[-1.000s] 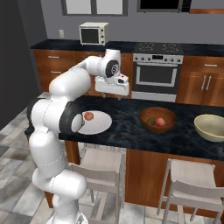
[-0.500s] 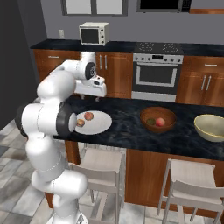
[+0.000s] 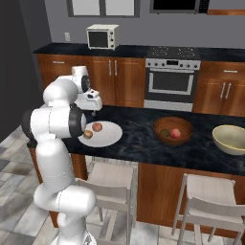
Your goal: Take the fruits from the plate on the dining counter and place two fruits in each bowl.
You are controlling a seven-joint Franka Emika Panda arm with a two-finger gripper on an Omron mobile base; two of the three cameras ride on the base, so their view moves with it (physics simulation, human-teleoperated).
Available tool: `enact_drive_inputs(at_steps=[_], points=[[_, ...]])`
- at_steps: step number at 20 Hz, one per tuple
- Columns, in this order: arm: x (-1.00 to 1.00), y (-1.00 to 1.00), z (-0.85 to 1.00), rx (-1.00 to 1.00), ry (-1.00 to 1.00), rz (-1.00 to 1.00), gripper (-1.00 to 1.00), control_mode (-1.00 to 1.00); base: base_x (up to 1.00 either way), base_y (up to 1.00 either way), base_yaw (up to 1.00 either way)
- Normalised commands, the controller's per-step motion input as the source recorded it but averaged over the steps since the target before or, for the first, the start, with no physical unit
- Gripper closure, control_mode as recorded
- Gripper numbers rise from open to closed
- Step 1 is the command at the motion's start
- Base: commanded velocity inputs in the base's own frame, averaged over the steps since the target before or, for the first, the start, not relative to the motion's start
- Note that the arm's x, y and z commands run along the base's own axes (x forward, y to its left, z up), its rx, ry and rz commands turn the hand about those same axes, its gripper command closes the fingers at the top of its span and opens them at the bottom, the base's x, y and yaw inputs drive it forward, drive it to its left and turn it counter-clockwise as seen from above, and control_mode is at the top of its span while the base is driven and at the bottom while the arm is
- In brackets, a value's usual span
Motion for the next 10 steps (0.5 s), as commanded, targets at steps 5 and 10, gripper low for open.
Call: enact_drive_inputs(at_steps=[5, 10], points=[[0.52, -0.29, -0.14, 0.0, 0.02, -0.03, -1.0, -1.0, 0.0, 0.0, 0.0], [0.48, -0.27, -0.1, 0.02, 0.11, -0.05, -1.0, -1.0, 0.0, 0.0, 0.0]])
